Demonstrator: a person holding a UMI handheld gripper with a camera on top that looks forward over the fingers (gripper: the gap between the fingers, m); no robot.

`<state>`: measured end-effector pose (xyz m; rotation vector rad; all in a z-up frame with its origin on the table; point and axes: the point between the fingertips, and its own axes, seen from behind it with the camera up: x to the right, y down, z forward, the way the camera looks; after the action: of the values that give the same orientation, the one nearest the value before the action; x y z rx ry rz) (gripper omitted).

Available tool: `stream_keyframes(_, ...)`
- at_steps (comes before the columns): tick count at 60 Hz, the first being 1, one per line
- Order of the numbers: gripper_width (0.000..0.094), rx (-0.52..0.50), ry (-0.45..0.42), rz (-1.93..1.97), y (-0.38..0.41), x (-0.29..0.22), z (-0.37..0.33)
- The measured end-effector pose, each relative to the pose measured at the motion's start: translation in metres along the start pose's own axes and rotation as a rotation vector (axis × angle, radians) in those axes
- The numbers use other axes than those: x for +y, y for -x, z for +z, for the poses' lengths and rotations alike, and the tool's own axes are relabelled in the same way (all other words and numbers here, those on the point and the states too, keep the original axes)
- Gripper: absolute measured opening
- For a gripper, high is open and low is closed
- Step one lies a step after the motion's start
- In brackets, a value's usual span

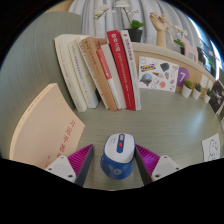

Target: Arrange mouse

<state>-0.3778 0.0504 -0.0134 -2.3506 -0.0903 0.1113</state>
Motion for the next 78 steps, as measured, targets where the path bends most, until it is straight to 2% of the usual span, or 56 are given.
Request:
stream_keyframes(6, 0.0779, 0.003, 0.039, -0.035, 0.0, -0.004, 0.008)
stream_keyframes(8, 0.074, 0.004, 0.053, -0.044, -0.002, -0.003, 0.009)
stream_keyframes(14, 0.0527, 0.005, 0.086, -0.061, -0.008, -0.002, 0.009)
stream_keyframes(18, 0.0515, -0.017, 0.102, -0.071, -0.007, 0.0, 0.008)
stream_keyframes(30, 0.0365, -0.03, 0.143, -0.099, -0.008, 0.0, 0.008)
stream_keyframes(38, 0.0366, -0.108, 0.147, -0.095, -0.01, -0.006, -0.003)
stream_keyframes(46, 0.0367, -0.109, -0.016, -0.141, -0.067, -0.071, -0.072)
stream_keyframes(52, 0.0365, -0.064, -0.154, -0.152, -0.137, -0.122, -0.138)
stream_keyframes(58, 0.0365, -0.009, -0.24, -0.165, -0.215, -0.156, -0.194)
stream_keyframes(63, 0.0365, 0.05, -0.285, -0.15, -0.28, -0.159, -0.22)
stream_keyframes(68, 0.0363, 0.087, -0.262, -0.082, -0.344, -0.145, -0.223)
stream_keyframes(72, 0.0363, 0.121, -0.22, -0.028, -0.385, -0.113, -0.208)
stream_keyframes(78, 0.0363, 0.142, -0.096, 0.0, -0.431, -0.056, -0.183)
